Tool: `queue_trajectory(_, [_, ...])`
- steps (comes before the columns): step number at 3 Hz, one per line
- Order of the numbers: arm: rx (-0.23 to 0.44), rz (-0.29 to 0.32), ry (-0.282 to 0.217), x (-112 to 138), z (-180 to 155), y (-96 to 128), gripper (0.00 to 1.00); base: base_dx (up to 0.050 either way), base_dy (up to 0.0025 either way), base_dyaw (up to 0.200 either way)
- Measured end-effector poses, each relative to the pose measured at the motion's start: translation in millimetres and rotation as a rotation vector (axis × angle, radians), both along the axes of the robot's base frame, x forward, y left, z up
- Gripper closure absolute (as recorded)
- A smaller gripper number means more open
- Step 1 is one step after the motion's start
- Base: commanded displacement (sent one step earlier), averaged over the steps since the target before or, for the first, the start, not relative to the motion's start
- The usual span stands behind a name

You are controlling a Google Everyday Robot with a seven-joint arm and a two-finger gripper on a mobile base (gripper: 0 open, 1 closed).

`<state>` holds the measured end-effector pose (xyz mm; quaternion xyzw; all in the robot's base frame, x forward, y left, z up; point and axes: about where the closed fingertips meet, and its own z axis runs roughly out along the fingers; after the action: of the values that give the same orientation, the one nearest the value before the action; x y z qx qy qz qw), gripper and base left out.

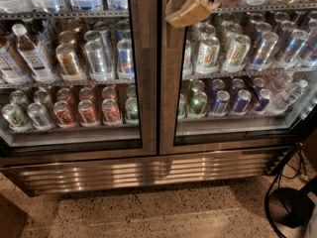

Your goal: Open right fridge door

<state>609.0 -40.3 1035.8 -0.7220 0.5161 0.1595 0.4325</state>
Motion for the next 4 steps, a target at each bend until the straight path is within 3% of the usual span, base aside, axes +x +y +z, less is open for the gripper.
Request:
queue_trajectory(3, [-0.009,0.009,-0.036,0.8,0.2,-2.4,1.00,0.000,0.00000,0.000])
queue_trajectory(4, [-0.026,0.011,-0.073,2.7,0.4,-0.3,1.00,0.000,0.00000,0.000])
